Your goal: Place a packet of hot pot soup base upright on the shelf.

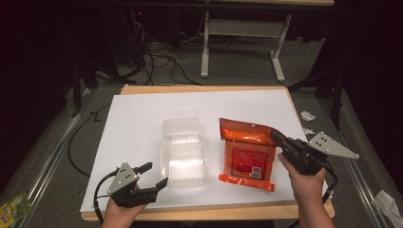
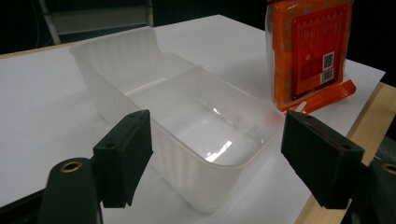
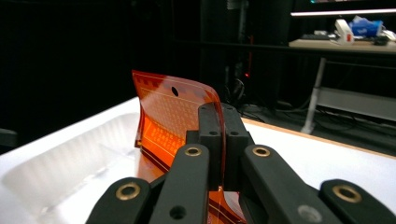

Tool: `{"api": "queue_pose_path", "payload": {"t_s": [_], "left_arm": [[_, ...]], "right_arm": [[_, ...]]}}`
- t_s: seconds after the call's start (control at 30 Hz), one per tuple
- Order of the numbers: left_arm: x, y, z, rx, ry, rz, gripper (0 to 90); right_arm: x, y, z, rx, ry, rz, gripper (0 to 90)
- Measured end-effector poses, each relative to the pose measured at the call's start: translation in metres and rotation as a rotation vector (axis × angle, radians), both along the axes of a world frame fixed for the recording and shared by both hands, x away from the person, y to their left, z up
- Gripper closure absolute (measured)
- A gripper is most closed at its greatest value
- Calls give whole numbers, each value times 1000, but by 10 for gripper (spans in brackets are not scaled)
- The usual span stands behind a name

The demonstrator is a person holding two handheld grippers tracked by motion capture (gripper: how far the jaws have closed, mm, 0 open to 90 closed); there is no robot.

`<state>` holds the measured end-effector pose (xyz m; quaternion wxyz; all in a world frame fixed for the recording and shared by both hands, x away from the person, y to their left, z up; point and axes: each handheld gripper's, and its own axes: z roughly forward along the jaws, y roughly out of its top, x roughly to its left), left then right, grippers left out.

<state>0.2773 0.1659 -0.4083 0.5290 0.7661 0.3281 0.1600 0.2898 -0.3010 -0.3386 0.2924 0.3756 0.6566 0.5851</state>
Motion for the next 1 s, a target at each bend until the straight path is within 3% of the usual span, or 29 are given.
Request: {"api": "queue_pose_path", "payload": {"t_s": [0.2,0.27,0.33,0.5,0.63,0.8,1.0], "left_arm": [[7,-21,11,2,23,-7,276],[11,-29,16,-18,32,-22,278],[16,-38,22,-21,33,-35,280],[31,-66,35,-11,14,-65,280],[39,-77,38,-5,10,-72,280],[52,-89,39,-34,28,-78,279],[66,-110,41,-37,44,-104,280]], "right_arm": [[-14,-4,-1,9,-9,24,900],[-15,-7,-2,18,-9,28,900],[-14,-9,-3,38,-4,34,900],[-15,-11,-4,32,-3,37,900],[-15,-11,-4,37,-1,38,900],[-15,-11,-4,40,-3,44,900],[-15,-13,-4,44,2,42,900]]}}
